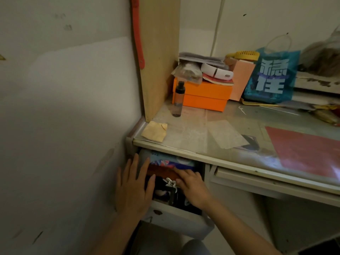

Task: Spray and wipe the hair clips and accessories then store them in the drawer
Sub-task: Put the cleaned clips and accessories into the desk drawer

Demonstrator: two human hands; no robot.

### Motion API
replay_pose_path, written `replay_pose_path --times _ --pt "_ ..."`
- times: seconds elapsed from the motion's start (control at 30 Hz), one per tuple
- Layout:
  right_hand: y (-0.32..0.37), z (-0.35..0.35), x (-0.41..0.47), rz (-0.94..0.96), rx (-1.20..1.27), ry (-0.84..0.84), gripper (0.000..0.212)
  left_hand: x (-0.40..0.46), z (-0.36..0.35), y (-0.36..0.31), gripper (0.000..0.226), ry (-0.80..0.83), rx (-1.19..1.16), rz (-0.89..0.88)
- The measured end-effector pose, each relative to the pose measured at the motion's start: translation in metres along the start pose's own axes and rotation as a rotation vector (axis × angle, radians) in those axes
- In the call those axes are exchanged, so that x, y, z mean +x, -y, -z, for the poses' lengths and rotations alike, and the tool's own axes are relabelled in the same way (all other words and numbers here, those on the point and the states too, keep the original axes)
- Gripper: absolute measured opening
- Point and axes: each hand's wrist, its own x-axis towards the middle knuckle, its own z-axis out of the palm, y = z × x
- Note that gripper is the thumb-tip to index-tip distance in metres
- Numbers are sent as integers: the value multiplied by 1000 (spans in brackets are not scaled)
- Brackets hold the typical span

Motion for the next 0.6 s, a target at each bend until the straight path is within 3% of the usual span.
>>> replay_pose_path --times 0.2,0.4,0.5,0.6 --pt "7 6 -19 -35 160 -60 55 -7 0 -1 71 -3 -5 34" --pt "20 13 -80 -64 527 -375 68 -34 -7 7 87 -20 -122 122" --pt "17 1 -115 -142 563 -528 87 -51 -11 7 92 -30 -140 187" --pt "6 -21 -133 -239 565 -484 107 -59 -12 4 100 -44 -161 217"
